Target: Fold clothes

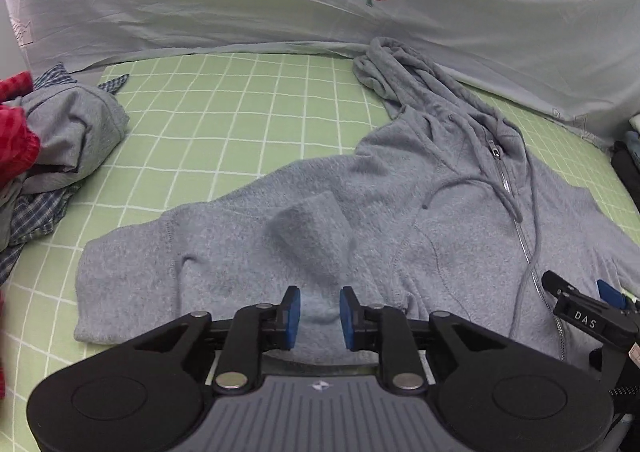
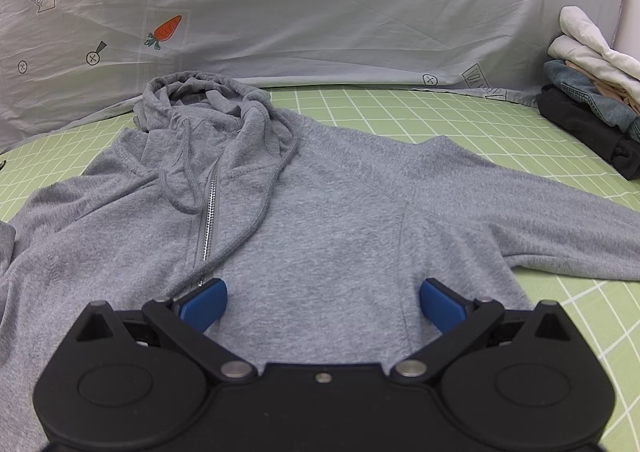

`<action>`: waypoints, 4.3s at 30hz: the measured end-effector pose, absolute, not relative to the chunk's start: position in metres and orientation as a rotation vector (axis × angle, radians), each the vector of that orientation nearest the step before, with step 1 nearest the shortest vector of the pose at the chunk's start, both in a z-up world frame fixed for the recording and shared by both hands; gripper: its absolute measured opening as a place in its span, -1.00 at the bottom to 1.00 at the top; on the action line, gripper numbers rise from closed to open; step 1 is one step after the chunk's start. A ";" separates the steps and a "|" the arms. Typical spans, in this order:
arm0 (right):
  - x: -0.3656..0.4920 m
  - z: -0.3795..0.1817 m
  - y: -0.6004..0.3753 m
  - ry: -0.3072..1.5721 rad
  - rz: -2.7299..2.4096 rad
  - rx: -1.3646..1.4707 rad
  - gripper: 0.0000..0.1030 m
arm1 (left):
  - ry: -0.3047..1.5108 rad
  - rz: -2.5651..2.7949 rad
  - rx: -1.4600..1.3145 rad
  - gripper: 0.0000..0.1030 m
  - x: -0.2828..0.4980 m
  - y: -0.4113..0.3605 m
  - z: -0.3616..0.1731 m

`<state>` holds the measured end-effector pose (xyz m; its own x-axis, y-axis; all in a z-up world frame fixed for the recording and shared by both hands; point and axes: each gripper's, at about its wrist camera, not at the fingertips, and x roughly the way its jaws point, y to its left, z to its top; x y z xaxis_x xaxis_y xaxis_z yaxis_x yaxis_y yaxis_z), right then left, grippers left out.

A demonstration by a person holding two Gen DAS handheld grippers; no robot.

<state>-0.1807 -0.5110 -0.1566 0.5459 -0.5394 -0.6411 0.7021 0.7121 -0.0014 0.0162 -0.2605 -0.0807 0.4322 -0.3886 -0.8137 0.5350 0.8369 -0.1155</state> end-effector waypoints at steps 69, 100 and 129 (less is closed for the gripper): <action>-0.181 -0.156 -0.510 0.661 -0.752 0.265 1.00 | 0.984 -0.206 0.106 0.52 0.051 -0.153 -0.120; -0.180 -0.157 -0.510 0.661 -0.760 0.265 1.00 | 1.013 -0.147 0.078 -0.78 -0.006 -0.125 -0.119; -0.180 -0.157 -0.510 0.660 -0.759 0.266 1.00 | 1.092 0.056 0.240 -0.71 -0.065 -0.081 -0.117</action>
<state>-0.1803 -0.5099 -0.1570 0.5377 -0.5493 -0.6396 0.7097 0.7045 -0.0084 -0.0645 -0.0808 -0.1171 0.4617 0.1635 -0.8719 0.0727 0.9726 0.2209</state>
